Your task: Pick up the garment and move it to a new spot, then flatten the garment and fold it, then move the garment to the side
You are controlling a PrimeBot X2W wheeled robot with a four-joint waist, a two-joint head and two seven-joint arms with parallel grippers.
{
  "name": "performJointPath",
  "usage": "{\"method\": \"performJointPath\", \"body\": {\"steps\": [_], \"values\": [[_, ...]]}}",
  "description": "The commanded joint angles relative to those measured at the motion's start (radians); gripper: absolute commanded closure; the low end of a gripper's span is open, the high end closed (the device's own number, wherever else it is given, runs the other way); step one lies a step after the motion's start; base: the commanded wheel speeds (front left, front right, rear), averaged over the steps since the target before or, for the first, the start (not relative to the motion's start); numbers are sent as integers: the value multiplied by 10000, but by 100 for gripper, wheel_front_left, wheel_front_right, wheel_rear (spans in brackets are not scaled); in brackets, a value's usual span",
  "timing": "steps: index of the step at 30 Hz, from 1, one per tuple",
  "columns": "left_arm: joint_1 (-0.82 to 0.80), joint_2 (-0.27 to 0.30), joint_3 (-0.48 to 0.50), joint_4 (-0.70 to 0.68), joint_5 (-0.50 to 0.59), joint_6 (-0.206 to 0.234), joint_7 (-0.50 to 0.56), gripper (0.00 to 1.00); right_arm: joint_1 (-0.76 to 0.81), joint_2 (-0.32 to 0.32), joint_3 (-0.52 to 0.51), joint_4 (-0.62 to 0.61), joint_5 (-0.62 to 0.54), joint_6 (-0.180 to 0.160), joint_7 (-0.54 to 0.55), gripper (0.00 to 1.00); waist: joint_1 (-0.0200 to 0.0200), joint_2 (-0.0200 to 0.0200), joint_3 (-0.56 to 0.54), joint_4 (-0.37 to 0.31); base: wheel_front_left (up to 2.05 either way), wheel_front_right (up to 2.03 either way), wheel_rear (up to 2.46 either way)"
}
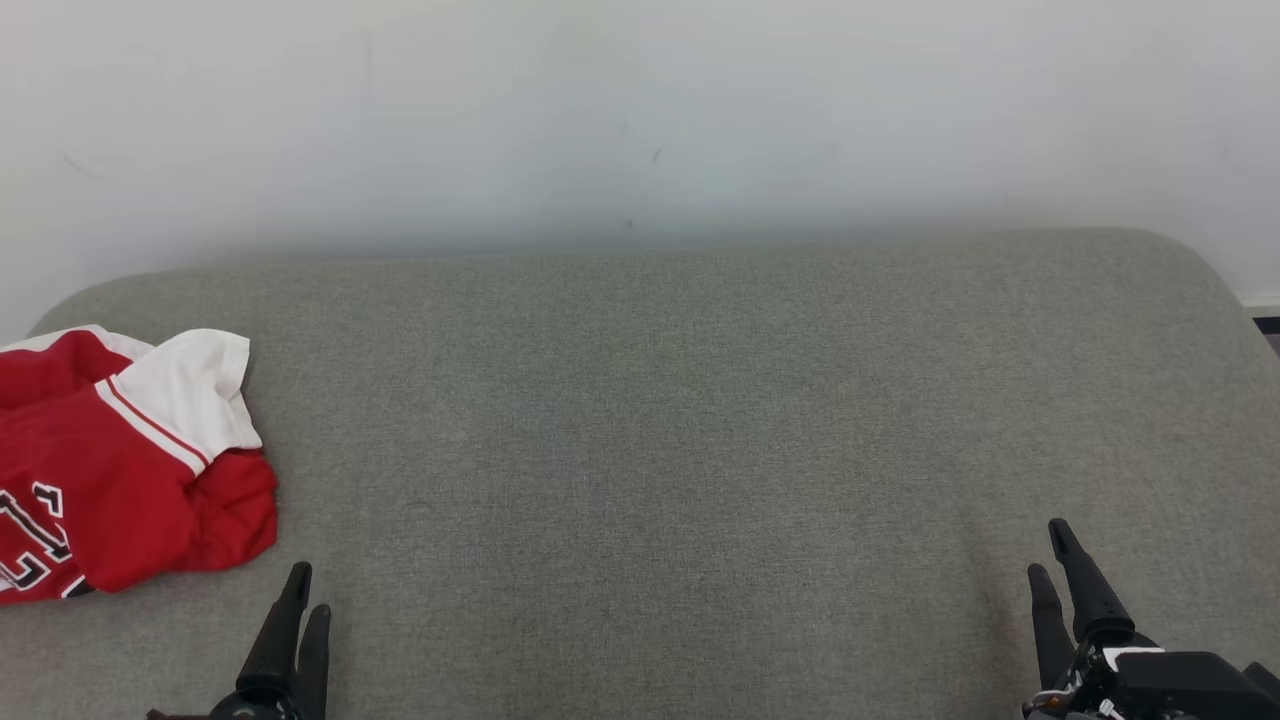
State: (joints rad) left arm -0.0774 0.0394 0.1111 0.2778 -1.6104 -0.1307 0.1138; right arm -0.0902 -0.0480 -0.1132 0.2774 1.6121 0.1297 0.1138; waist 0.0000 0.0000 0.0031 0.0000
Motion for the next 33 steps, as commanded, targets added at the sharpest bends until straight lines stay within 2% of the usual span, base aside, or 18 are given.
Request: {"method": "performJointPath", "body": {"steps": [1, 8, 14, 33], "values": [[10, 9, -32, -67, 31, 0, -99, 0, -15, -3, 86, -65, -35, 2, -98, 0, 0, 0, -21, -6, 0, 0, 0], [223, 21, -149, -172, 227, 0, -408, 0, 76, -8, 352, -119, -285, 4, -411, 0, 0, 0, -90, -26, 0, 0, 0], [355, 31, -204, -225, 684, 0, -704, 0, 123, -35, 518, -80, -985, 5, -704, 0, 0, 0, -157, -33, 0, 0, 0], [678, 58, -261, -580, 3690, 254, -1493, 0, 214, -17, 699, -20, -4411, 8, -1493, 0, 0, 0, -353, 10, 0, 0, 0]]}}
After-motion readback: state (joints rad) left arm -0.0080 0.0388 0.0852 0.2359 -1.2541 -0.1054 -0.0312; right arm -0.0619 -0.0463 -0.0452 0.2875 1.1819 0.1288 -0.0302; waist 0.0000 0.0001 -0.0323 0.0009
